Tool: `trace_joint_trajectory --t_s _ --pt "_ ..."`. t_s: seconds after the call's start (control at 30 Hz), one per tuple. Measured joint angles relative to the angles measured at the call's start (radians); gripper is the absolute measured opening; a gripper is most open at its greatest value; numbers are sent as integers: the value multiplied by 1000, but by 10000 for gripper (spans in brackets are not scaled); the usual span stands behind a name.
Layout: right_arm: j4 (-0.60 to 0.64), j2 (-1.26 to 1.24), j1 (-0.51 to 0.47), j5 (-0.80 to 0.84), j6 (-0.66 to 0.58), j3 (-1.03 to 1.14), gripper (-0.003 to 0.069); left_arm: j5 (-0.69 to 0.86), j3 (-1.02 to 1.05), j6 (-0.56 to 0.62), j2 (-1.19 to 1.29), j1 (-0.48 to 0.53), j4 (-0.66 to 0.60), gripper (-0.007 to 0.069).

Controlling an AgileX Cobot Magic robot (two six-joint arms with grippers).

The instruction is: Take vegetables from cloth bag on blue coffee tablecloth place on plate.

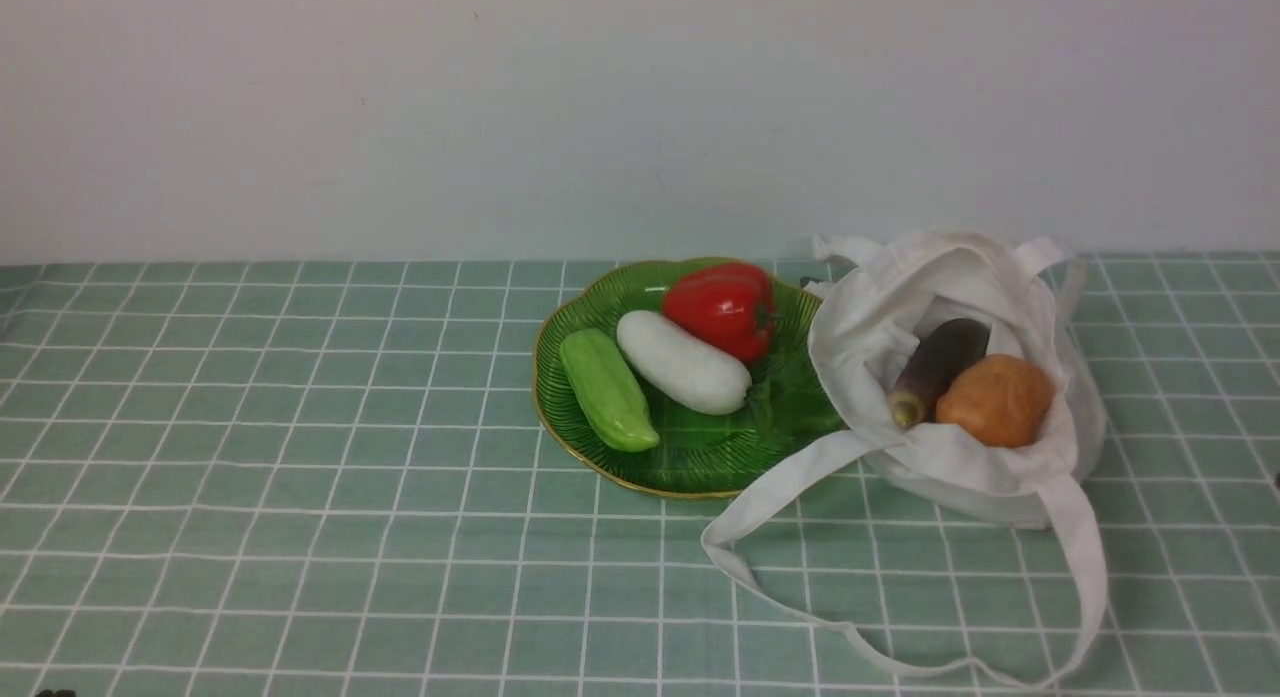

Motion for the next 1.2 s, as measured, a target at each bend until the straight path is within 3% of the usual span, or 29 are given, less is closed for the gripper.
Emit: trace_joint_trajectory --t_s 0.17,0.33,0.6,1.2 --pt "-34 -34 -7 -50 23 62 -14 0 0 0 0 0 0 -8" --pt "-128 -134 -167 -107 151 239 -15 0 0 0 0 0 0 -8" --pt "-159 -309 -369 -80 188 429 -15 0 0 0 0 0 0 -8" --pt "-170 -347 -376 11 201 465 -15 0 0 0 0 0 0 -8"
